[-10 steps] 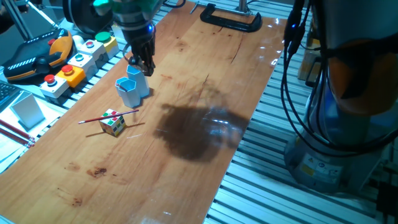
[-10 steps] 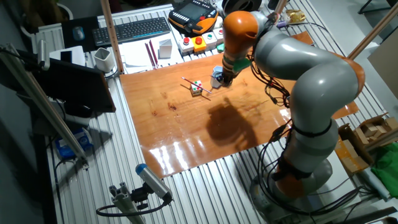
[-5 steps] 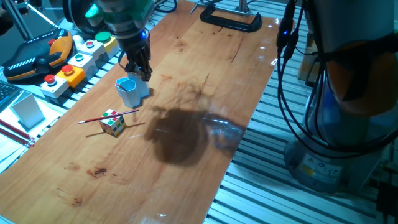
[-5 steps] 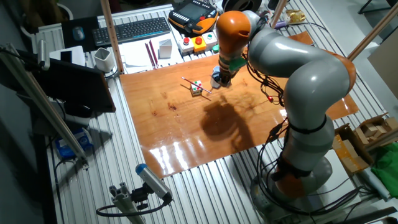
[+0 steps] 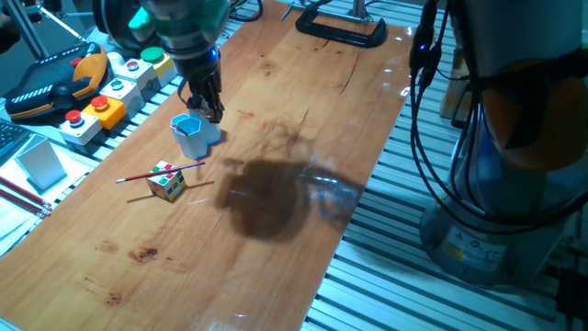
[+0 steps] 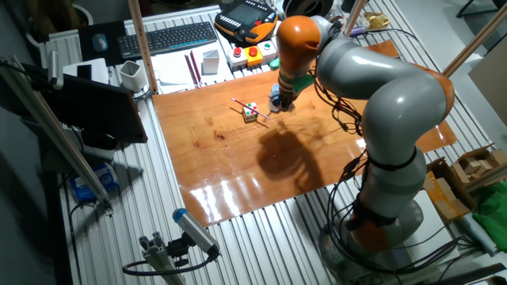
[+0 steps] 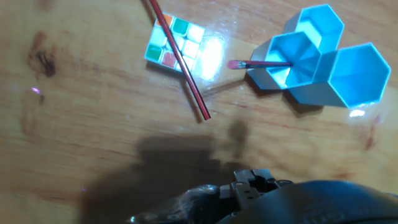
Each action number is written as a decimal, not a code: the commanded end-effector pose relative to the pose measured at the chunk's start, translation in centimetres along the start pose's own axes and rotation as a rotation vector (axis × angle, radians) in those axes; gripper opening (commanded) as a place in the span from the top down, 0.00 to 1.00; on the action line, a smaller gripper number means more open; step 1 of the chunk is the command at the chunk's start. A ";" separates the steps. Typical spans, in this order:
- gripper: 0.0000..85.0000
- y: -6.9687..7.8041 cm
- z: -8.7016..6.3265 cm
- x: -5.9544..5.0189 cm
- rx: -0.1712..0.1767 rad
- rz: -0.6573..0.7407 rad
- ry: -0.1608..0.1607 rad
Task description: Put the pen into the pen holder
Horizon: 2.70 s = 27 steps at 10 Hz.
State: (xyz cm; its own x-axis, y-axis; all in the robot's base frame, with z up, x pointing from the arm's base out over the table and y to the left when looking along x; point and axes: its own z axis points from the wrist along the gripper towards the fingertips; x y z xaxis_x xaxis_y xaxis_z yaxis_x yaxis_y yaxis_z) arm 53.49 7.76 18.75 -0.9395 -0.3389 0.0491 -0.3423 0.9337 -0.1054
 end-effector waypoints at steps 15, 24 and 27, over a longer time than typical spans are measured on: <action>0.99 0.1 0.7 -0.3 0.032 -0.080 -0.007; 0.99 0.6 0.9 -0.2 0.044 -0.097 -0.008; 0.99 0.8 1.2 -0.1 0.046 -0.082 -0.019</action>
State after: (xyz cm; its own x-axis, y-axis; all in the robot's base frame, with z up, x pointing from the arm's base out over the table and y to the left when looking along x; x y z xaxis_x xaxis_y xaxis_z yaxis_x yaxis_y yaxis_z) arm 53.33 8.45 17.49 -0.9093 -0.4140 0.0417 -0.4154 0.8971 -0.1505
